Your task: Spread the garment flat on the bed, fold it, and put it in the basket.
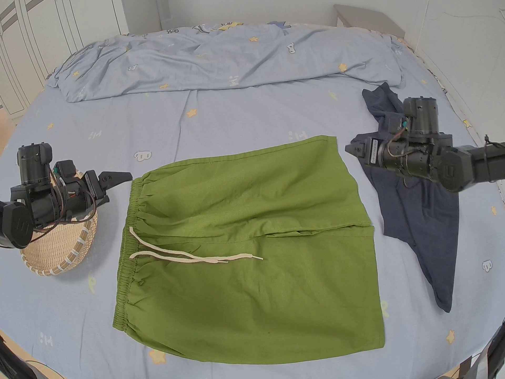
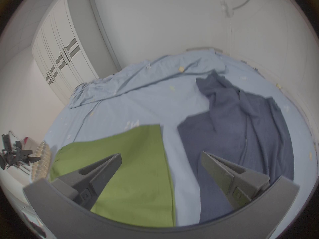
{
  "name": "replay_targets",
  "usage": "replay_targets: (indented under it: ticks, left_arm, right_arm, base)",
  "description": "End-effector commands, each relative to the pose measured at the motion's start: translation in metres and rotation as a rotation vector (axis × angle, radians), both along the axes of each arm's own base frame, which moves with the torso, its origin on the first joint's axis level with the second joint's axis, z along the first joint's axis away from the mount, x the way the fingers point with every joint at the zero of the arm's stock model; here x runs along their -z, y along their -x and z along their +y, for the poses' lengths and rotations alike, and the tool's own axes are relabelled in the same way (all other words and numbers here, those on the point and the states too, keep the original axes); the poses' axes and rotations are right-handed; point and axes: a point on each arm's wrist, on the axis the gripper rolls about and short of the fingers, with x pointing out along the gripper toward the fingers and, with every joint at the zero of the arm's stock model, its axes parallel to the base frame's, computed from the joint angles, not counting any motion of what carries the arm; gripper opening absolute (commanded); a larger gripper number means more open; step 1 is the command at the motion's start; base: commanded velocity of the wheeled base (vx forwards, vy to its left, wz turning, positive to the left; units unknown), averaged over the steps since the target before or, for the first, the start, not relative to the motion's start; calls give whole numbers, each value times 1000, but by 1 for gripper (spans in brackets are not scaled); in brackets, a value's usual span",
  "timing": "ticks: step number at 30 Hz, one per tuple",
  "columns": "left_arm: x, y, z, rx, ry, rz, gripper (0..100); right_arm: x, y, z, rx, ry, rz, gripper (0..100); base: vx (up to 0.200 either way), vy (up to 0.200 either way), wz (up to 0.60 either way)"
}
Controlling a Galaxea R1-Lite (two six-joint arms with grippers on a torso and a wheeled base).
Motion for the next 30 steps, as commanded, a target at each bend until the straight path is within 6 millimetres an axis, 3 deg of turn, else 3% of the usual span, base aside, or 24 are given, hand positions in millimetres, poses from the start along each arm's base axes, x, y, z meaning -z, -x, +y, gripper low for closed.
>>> replay_targets:
  ticks: [1,8,13,22,26,30]
  left_arm:
    - [28,71,-7,78,59,178,100]
    - [66,117,-12,152,124,323,100]
    - [89,146,-16,203,150,412,100]
    - [100,155,-12,204,177,461,100]
    - [124,150,-9,258,118,542,100]
    - [132,148,-4,258,95,559,100]
  right_arm:
    - [2,106,-41,-94,-140,168,100]
    - [41,128,-66,-133,-205,325,100]
    - [43,139,-65,-152,-202,333,100]
    - [45,142,-57,-185,-193,344,100]
    - [46,141,-57,-186,-191,346,100]
    - [46,141,-57,-185,-191,348,100]
  base:
    - [0,0,0]
    - [0,0,0]
    - [0,0,0]
    - [0,0,0]
    - [0,0,0]
    - [0,0,0]
